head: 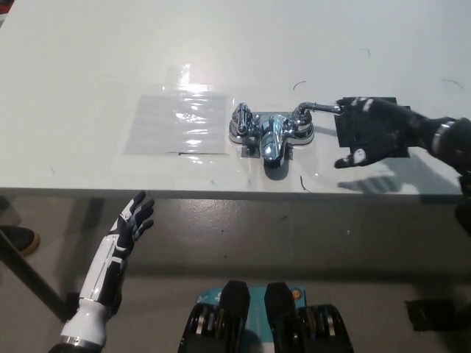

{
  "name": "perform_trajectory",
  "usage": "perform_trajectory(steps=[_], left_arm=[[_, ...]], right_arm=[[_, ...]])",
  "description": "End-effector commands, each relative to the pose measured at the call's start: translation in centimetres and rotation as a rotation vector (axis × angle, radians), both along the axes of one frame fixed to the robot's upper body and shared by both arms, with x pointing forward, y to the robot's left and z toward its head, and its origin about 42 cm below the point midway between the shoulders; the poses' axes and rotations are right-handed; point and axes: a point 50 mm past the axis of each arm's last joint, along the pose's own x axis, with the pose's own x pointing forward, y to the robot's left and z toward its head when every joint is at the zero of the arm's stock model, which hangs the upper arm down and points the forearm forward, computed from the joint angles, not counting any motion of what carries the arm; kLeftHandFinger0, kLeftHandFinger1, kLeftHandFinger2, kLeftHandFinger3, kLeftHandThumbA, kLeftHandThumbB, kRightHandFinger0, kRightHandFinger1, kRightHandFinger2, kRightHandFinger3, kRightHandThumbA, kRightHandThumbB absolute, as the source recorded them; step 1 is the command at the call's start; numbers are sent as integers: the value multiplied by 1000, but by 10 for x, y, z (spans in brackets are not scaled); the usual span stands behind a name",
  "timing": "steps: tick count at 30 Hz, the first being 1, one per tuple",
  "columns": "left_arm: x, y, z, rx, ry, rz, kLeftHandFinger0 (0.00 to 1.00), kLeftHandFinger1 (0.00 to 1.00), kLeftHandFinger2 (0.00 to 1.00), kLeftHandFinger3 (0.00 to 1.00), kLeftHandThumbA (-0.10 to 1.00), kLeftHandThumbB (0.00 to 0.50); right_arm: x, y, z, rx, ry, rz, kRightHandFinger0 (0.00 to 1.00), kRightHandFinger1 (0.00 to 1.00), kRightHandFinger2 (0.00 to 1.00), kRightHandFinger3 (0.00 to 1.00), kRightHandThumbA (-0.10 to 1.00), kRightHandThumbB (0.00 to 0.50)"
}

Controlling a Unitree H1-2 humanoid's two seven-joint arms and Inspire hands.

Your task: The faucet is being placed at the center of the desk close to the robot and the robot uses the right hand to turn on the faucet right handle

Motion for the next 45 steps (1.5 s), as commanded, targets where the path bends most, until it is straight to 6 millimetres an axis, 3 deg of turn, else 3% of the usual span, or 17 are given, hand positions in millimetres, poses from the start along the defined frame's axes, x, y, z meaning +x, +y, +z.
perform_trajectory(steps=[1, 6, 10, 11, 16, 18, 20, 23, 24, 27, 31, 32, 33, 34, 35, 37, 45], left_arm=[[-2, 5, 11, 5, -62, -31, 1000, 1000, 1000, 1000, 1000, 327], [-4, 6, 9, 7, -54, -21, 1000, 1000, 1000, 1000, 1000, 335], [-1, 7, 13, 13, -60, -18, 1000, 1000, 1000, 1000, 1000, 345], [0, 8, 14, 14, -59, -19, 1000, 1000, 1000, 1000, 1000, 345], [4, 7, 14, 15, -70, -21, 1000, 1000, 1000, 1000, 1000, 337], [7, 5, 14, 14, -73, -19, 1000, 1000, 1000, 1000, 1000, 342], [8, 5, 14, 11, -75, -17, 1000, 1000, 1000, 1000, 1000, 340], [13, 4, 17, 2, -80, -21, 1000, 1000, 1000, 1000, 1000, 333], [15, 4, 19, 6, -85, -22, 1000, 1000, 1000, 1000, 1000, 341], [25, 4, 26, 14, -101, -24, 1000, 1000, 1000, 1000, 1000, 328], [35, 5, 33, 22, -121, -25, 1000, 1000, 1000, 1000, 1000, 327], [36, 5, 34, 22, -124, -27, 1000, 1000, 1000, 1000, 1000, 328], [37, 4, 35, 25, -128, -28, 1000, 1000, 1000, 1000, 1000, 329], [38, 4, 37, 29, -129, -27, 1000, 1000, 1000, 1000, 1000, 329], [39, 4, 38, 33, -135, -30, 1000, 1000, 1000, 1000, 1000, 315], [40, 3, 40, 28, -140, -33, 1000, 1000, 1000, 1000, 1000, 319], [45, 4, 44, 28, -156, -39, 1000, 1000, 1000, 1000, 1000, 321]], right_arm=[[-208, -56, 299, 137, -1143, 131, 1000, 1000, 1000, 1000, 1000, 484], [-235, -66, 302, 349, -1295, 124, 1000, 1000, 1000, 1000, 1000, 476], [-271, -56, 283, 453, -1403, 231, 1000, 1000, 1000, 1000, 1000, 449], [-282, -50, 273, 466, -1433, 257, 1000, 1000, 1000, 1000, 1000, 498], [-301, -48, 221, 570, -1448, 437, 1000, 1000, 1000, 1000, 1000, 497], [-304, -43, 183, 676, -1410, 536, 1000, 1000, 1000, 1000, 1000, 410], [-303, -36, 165, 719, -1393, 557, 1000, 1000, 1000, 1000, 1000, 398], [-305, -25, 123, 815, -1346, 466, 1000, 1000, 1000, 1000, 1000, 465], [-312, -17, 102, 882, -1321, 467, 1000, 1000, 1000, 1000, 1000, 429], [-321, -7, 76, 937, -1296, 368, 1000, 1000, 1000, 1000, 1000, 457], [-334, -5, 46, 913, -1162, 210, 1000, 1000, 1000, 1000, 1000, 394], [-334, -5, 43, 908, -1134, 185, 1000, 1000, 1000, 1000, 1000, 384], [-333, -1, 40, 905, -1110, 163, 1000, 1000, 1000, 1000, 1000, 299], [-331, 2, 35, 919, -1071, 125, 1000, 1000, 1000, 1000, 1000, 278], [-321, 5, 23, 951, -1034, 99, 1000, 1000, 1000, 1000, 1000, 330], [-299, 4, -5, 972, -923, 53, 1000, 1000, 1000, 1000, 1000, 356], [-233, 3, -80, 922, -772, -149, 1000, 1000, 1000, 1000, 1000, 244]])
